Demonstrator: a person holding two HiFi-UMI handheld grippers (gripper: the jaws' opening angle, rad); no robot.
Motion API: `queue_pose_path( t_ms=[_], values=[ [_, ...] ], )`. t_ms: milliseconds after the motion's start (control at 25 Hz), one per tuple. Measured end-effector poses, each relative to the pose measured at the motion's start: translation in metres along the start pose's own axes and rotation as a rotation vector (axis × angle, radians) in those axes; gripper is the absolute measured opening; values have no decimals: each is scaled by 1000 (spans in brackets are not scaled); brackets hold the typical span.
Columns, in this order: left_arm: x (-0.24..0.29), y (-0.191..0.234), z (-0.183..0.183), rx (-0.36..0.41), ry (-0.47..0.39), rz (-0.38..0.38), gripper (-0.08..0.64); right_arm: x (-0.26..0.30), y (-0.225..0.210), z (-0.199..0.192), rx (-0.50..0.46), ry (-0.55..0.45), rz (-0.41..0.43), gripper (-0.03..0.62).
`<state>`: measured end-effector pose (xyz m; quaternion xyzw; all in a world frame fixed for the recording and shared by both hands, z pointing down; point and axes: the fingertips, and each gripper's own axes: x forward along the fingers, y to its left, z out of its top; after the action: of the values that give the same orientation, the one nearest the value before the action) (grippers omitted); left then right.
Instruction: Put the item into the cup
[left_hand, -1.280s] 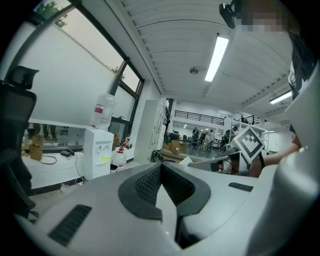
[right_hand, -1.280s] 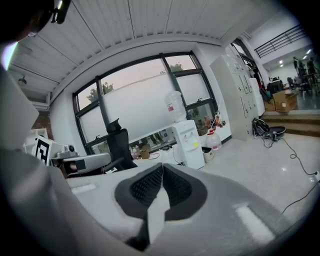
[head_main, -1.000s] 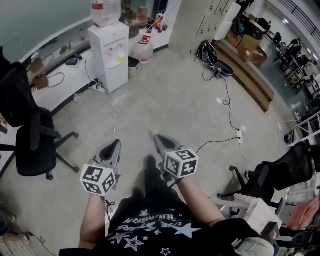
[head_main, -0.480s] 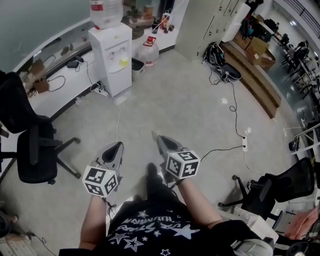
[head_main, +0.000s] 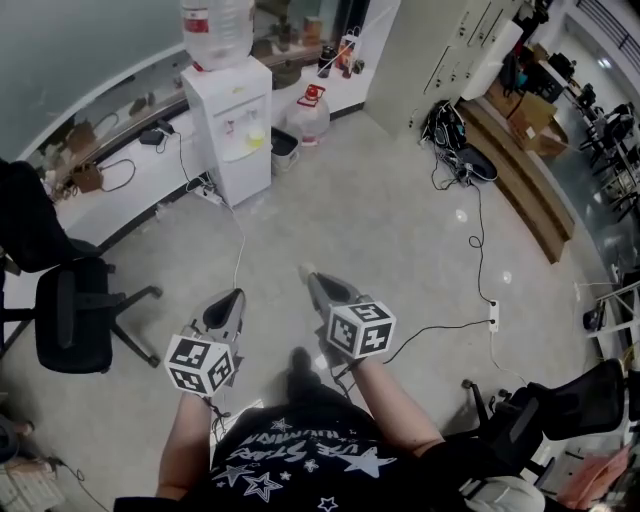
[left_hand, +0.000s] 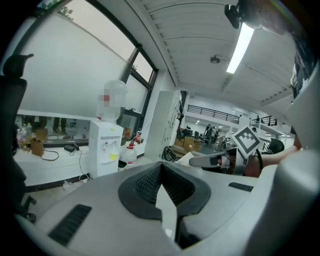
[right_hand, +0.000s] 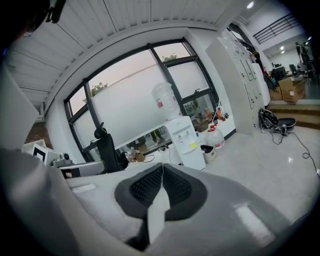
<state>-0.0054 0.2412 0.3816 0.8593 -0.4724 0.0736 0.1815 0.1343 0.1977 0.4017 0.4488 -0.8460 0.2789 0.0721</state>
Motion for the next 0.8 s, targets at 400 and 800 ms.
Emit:
queue_pose_path(
  t_ms=[400, 800],
  values=[
    [68, 5, 31, 2, -41, 63, 5, 33, -54, 42, -9, 5, 74, 2],
    [105, 18, 40, -29, -38, 76, 5, 53, -83, 56, 6, 23, 80, 2]
  ],
)
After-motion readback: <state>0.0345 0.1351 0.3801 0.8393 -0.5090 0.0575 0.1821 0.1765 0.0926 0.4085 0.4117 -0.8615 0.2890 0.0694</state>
